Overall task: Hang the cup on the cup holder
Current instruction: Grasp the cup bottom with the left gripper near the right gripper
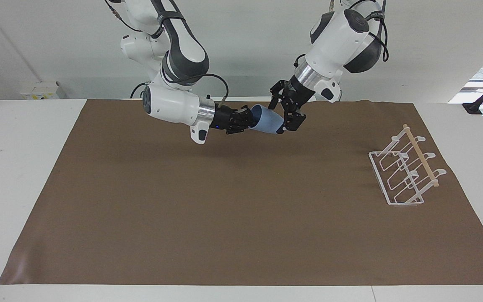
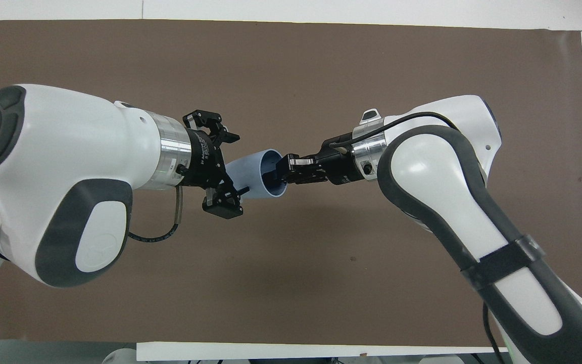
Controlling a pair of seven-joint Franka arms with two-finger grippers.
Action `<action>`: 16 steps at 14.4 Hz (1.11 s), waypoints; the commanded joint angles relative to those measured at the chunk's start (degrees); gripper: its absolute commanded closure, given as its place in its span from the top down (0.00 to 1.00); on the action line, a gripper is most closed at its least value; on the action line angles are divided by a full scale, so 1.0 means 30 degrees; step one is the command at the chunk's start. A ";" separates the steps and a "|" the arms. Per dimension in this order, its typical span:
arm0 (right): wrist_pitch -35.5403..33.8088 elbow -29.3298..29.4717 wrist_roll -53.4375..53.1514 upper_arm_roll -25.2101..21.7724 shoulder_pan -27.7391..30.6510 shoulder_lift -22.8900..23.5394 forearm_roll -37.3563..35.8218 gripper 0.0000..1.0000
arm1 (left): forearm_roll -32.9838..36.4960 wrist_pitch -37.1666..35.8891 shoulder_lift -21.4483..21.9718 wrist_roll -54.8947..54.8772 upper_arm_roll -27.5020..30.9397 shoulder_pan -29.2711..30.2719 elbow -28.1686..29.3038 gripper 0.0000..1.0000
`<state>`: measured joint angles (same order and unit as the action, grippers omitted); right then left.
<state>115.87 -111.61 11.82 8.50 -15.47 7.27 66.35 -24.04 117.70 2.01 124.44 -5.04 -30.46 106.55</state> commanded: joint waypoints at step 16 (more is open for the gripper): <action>0.0780 -0.0210 -0.0599 0.0124 -0.0379 -0.0460 0.0472 0.05 | -0.0307 0.0521 0.0002 -0.5007 0.0158 -0.1125 0.1721 0.00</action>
<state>118.00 -112.64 11.25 8.53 -16.84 6.86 66.45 -24.08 119.52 0.97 114.13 -4.21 -32.52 109.97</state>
